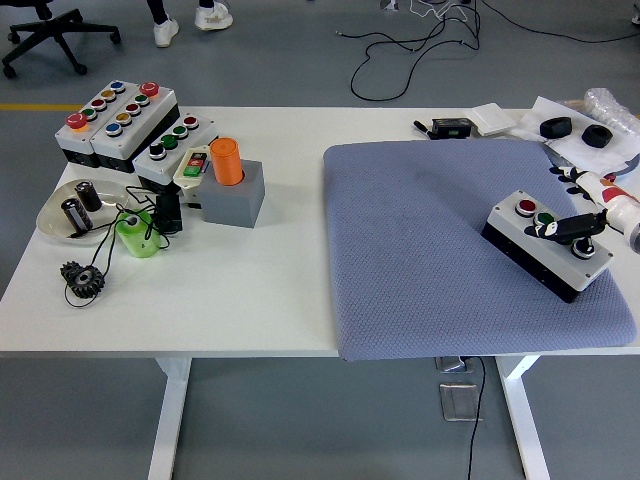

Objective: Pick up the button,place it on the desk,press the button,press the button

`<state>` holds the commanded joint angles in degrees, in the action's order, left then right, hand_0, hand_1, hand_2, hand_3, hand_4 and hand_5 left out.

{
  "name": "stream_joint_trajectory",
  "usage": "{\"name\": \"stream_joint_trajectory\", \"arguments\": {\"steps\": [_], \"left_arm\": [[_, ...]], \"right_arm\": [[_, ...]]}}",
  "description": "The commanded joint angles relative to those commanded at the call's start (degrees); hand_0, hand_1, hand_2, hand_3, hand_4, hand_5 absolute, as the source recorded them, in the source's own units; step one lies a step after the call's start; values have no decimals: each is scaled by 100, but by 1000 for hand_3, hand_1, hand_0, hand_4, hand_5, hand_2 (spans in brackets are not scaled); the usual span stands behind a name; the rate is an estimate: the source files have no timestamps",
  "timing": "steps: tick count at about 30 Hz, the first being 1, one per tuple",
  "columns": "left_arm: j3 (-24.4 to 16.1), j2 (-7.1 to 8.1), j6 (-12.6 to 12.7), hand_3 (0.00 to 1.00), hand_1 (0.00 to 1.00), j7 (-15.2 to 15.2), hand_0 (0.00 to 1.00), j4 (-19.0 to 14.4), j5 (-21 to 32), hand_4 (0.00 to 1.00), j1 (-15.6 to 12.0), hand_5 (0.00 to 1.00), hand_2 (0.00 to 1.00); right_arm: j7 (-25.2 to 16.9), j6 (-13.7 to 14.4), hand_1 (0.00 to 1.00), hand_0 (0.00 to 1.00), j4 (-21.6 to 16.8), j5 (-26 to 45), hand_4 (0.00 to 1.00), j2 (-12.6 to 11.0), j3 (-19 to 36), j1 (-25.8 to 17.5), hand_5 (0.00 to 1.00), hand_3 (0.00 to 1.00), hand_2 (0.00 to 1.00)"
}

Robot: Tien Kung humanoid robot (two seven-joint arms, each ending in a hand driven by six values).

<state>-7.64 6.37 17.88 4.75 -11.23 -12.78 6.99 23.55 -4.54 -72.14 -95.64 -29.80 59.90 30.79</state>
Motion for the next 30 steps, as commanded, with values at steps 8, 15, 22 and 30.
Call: {"name": "stream_joint_trajectory", "arguments": {"steps": [8,15,22,30], "left_arm": [[6,-1,-6,475,542,5,602,-1,-1,271,-3,998,508],[-10,0,-5,475,541,3,602,0,-10,271,1,998,509],[-12,9,-3,475,540,1,601,2,-11,272,10,998,507],[14,3,0,475,540,3,601,4,6,273,2,998,507]], "right_arm": [[68,-32,931,967,353,-722,978,216,-158,115,269,998,995],[159,11,926,969,279,-493,979,242,-120,92,290,998,997],[193,-18,926,968,152,-197,975,162,50,87,291,998,994],[246,-118,925,967,133,-235,976,230,-63,65,295,998,996]]}}
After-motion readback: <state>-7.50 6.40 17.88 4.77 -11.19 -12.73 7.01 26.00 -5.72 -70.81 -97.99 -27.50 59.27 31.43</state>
